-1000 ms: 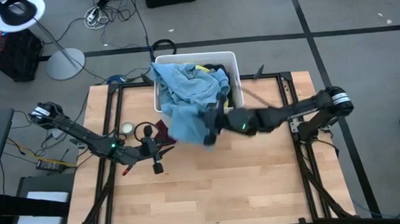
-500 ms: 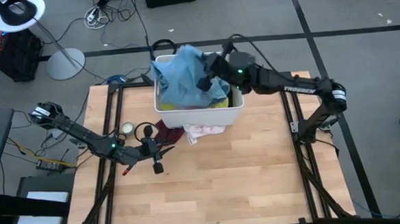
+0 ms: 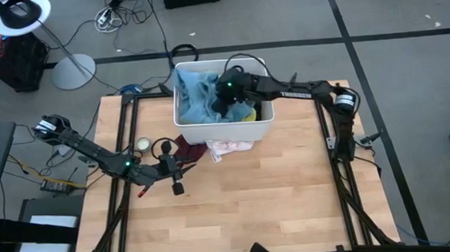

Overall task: Sort clothes
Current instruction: Put the blue jeans into the white laundry bin

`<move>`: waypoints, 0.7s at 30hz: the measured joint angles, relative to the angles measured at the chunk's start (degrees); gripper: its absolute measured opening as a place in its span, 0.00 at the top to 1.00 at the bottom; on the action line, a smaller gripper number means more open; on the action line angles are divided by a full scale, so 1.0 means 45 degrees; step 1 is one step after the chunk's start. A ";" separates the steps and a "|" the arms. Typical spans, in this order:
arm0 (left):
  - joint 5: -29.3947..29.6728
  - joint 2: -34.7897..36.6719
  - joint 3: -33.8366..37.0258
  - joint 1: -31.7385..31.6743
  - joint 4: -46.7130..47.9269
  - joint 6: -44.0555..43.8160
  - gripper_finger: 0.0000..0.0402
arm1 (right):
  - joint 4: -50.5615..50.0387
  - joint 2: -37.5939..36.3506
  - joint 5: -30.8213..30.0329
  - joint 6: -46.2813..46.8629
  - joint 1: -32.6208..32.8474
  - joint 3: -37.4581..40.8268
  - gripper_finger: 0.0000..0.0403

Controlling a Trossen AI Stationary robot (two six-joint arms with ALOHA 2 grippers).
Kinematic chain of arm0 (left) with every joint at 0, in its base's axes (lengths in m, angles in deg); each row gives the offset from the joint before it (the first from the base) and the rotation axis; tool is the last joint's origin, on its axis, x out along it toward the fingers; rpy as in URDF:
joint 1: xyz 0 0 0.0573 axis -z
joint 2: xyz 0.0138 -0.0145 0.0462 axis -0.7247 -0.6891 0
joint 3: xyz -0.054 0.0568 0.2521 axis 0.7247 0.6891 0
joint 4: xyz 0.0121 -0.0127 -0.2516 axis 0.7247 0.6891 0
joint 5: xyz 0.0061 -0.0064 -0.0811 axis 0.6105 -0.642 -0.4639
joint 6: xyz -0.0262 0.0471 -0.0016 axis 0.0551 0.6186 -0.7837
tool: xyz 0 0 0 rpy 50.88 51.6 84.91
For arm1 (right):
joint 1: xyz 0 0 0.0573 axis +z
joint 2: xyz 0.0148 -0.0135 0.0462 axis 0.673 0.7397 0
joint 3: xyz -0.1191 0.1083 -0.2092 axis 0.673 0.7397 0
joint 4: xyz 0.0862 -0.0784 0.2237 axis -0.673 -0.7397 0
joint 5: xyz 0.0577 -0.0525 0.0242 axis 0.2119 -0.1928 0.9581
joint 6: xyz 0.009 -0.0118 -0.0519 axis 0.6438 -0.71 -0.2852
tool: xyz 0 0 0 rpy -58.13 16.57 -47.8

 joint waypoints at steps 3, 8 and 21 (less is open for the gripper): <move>-0.0004 -0.0003 0.0000 0.0000 0.0006 0.0000 0.75 | -0.0779 0.0761 0.0242 0.0860 -0.0343 -0.0071 0.99; -0.0005 -0.0005 0.0000 0.0000 0.0032 -0.0047 0.75 | -0.0612 0.1106 0.0125 0.1065 -0.0408 -0.0048 0.97; 0.0084 -0.0005 0.0000 0.0000 0.0047 -0.0233 0.75 | -0.2313 -0.2049 0.0340 0.0253 -0.0326 0.0197 0.76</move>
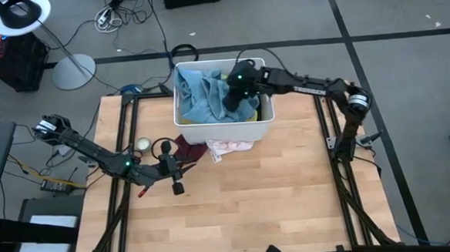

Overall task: Sort clothes
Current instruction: Put the blue jeans into the white laundry bin, then put the pink underwear into the white laundry bin

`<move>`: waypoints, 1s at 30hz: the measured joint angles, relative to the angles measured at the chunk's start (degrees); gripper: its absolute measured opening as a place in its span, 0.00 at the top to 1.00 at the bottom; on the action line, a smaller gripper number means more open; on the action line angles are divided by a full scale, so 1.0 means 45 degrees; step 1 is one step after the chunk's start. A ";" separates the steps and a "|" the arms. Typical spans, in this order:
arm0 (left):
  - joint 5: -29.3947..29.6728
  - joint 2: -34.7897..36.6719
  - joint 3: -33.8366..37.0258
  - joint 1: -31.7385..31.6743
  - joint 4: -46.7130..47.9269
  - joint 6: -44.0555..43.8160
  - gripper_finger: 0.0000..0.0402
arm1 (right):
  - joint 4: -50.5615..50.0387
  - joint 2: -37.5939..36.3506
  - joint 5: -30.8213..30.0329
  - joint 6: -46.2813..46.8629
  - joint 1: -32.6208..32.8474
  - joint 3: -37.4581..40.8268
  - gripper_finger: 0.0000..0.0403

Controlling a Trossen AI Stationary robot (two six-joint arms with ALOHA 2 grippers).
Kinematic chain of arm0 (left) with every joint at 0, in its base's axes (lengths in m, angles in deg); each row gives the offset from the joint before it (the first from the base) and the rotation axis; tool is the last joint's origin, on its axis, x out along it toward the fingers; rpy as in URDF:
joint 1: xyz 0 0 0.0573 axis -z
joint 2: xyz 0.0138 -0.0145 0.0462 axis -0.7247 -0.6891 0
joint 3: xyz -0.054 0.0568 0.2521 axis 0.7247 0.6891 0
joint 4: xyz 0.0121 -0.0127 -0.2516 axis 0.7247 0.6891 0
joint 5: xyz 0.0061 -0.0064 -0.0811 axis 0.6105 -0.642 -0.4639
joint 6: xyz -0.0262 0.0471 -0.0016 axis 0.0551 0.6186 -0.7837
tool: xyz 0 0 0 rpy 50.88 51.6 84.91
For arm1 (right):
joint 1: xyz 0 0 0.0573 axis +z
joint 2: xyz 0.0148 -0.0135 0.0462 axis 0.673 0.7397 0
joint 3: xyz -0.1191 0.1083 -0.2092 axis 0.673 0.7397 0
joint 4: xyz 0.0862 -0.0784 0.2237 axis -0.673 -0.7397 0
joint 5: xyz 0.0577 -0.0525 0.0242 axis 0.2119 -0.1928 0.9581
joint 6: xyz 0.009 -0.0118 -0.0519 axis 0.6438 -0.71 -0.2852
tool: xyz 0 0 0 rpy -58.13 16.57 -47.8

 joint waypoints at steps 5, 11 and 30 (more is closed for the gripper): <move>0.0008 0.0000 0.0000 0.0000 -0.0005 -0.0005 0.75 | -0.1137 -0.1230 0.0034 0.0000 0.0010 -0.0015 0.63; 0.0013 0.0000 0.0000 0.0000 -0.0009 -0.0010 0.75 | -0.2177 -0.3071 0.0073 0.0304 0.0309 -0.0037 0.55; 0.0023 0.0000 0.0000 0.0000 -0.0024 -0.0045 0.75 | -0.4574 -0.5489 -0.4418 0.3095 0.7328 0.2211 0.61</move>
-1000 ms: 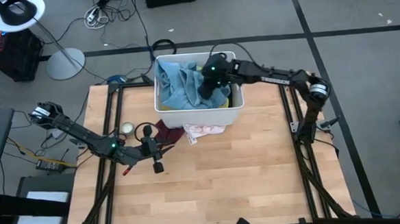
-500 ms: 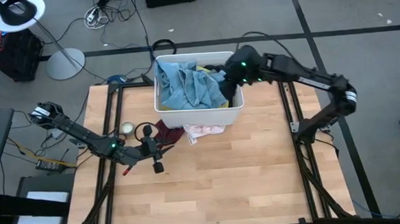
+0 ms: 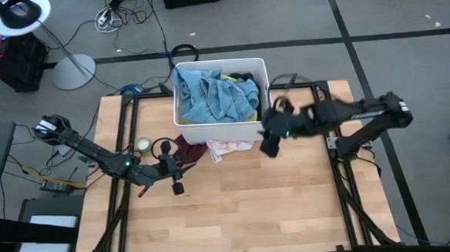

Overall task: Sort clothes
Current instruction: Put the pink underwear into the white laundry bin

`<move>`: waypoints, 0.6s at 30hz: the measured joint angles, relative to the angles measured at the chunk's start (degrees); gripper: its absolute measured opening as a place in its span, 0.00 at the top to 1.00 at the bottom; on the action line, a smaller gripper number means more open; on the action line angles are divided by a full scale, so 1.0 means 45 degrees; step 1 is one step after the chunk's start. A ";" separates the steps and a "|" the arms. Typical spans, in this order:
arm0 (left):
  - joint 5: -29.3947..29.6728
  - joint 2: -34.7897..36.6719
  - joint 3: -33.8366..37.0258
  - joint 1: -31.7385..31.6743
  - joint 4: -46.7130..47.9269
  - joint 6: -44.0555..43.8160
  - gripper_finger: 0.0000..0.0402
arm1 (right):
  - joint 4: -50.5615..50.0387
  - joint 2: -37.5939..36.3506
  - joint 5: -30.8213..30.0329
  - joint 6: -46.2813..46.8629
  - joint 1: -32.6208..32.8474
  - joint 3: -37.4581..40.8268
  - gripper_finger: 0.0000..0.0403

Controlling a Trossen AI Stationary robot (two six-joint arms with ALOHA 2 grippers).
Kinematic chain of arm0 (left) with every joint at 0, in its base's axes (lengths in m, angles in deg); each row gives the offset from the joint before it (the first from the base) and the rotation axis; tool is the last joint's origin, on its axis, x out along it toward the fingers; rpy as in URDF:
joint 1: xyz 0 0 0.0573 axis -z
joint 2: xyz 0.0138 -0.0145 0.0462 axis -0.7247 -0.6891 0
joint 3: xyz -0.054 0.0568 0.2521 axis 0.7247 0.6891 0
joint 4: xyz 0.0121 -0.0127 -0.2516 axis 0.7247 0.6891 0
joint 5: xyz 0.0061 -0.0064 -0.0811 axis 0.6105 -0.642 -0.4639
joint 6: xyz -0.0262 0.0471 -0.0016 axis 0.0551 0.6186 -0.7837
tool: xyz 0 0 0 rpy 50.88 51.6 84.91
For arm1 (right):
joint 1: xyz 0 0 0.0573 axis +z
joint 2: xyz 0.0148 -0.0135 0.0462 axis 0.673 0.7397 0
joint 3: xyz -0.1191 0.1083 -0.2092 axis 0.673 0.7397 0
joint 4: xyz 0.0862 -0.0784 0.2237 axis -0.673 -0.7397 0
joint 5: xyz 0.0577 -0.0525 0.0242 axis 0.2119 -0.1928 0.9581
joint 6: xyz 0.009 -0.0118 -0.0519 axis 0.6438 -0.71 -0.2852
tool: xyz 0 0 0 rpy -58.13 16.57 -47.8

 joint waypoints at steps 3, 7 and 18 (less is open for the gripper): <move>0.0000 0.0000 0.0000 0.0000 0.0005 -0.0047 0.75 | 0.2327 0.0000 -0.0396 0.0157 0.0688 0.1725 0.61; 0.0000 0.0000 0.0000 0.0000 0.0000 -0.0052 0.75 | 0.6692 0.0038 -0.0397 -0.0482 0.1129 0.4459 0.61; -0.0005 0.0000 0.0000 0.0000 -0.0006 -0.0057 0.75 | 1.4700 0.3286 -0.0207 -0.2841 0.0808 0.8142 0.61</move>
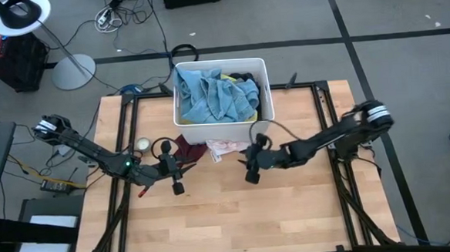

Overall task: Sort clothes
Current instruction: Put the pink underwear into the white laundry bin

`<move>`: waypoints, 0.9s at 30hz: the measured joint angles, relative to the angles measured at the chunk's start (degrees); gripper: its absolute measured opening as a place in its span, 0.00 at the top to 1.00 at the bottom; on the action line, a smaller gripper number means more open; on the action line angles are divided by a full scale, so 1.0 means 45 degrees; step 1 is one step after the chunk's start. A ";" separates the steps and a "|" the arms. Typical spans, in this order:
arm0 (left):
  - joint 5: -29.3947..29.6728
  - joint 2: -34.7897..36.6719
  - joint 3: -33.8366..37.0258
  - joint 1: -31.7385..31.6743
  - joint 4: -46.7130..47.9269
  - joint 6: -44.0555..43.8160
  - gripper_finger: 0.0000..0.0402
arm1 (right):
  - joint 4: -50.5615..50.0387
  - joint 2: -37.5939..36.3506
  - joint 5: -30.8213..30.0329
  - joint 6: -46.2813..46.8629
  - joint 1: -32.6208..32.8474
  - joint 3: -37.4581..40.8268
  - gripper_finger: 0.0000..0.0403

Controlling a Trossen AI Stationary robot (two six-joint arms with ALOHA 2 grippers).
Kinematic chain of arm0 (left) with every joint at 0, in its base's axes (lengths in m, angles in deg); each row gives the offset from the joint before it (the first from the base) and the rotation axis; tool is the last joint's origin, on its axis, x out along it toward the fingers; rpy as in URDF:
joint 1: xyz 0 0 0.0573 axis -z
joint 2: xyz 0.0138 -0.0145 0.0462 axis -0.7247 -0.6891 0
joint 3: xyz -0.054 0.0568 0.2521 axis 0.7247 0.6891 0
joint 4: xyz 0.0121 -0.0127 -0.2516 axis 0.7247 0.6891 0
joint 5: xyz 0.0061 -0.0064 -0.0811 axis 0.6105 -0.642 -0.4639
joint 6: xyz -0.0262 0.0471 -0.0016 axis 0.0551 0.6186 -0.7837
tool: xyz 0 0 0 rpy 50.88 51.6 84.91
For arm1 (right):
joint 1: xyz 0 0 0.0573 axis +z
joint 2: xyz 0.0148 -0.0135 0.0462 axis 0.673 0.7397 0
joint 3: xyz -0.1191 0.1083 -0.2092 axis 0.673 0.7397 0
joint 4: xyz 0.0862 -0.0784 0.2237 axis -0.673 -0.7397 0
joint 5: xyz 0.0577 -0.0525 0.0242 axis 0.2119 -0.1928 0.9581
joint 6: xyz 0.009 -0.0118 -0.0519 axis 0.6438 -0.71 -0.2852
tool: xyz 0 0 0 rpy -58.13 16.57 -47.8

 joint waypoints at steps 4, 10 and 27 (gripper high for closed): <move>-0.0212 0.0001 0.0005 0.0000 0.0032 0.0052 0.75 | 0.0194 0.1822 -0.0002 -0.0864 -0.0213 -0.0754 0.61; -0.0282 0.0005 0.0005 0.0000 -0.0002 0.0037 0.75 | 0.0223 0.3262 -0.0952 -0.1985 -0.0613 -0.2170 0.62; -0.0314 0.0005 0.0003 -0.0091 -0.0956 -0.0998 0.75 | 0.0106 0.3387 -0.0289 -0.3165 -0.1520 -0.2717 0.63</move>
